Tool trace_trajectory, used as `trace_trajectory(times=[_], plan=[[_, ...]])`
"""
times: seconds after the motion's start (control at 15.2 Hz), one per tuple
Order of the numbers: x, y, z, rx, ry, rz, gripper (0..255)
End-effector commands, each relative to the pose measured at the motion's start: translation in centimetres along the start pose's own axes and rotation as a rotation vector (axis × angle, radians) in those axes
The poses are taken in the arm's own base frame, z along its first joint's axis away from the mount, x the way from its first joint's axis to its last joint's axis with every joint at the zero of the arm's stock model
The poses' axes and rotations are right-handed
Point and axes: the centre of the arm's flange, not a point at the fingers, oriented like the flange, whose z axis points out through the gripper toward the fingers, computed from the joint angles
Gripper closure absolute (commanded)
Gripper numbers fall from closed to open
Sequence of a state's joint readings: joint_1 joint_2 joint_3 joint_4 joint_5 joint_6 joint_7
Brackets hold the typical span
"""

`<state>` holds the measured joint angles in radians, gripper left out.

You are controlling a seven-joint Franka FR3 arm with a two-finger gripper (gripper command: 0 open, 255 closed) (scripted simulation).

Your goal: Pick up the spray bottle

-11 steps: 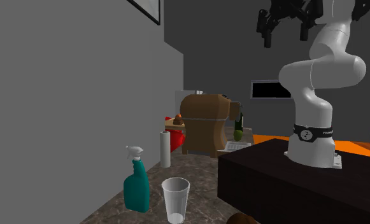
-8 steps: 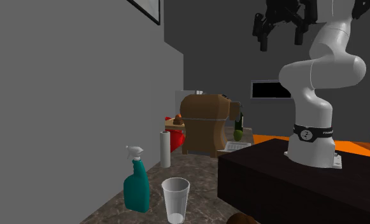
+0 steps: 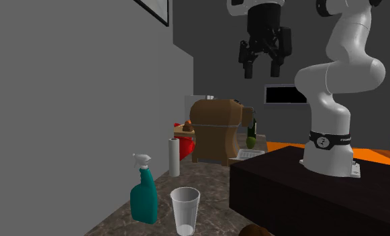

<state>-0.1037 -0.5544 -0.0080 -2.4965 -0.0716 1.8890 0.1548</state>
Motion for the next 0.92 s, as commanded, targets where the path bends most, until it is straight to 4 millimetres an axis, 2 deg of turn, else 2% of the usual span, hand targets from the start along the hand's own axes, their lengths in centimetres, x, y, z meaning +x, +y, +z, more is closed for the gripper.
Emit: trace_trajectory(times=[0.0,0.86], plan=[[1.7,1.1,1.6,-0.002,0.008,0.028,0],[12.2,9.1,11.9,-0.014,0.039,0.208,0]])
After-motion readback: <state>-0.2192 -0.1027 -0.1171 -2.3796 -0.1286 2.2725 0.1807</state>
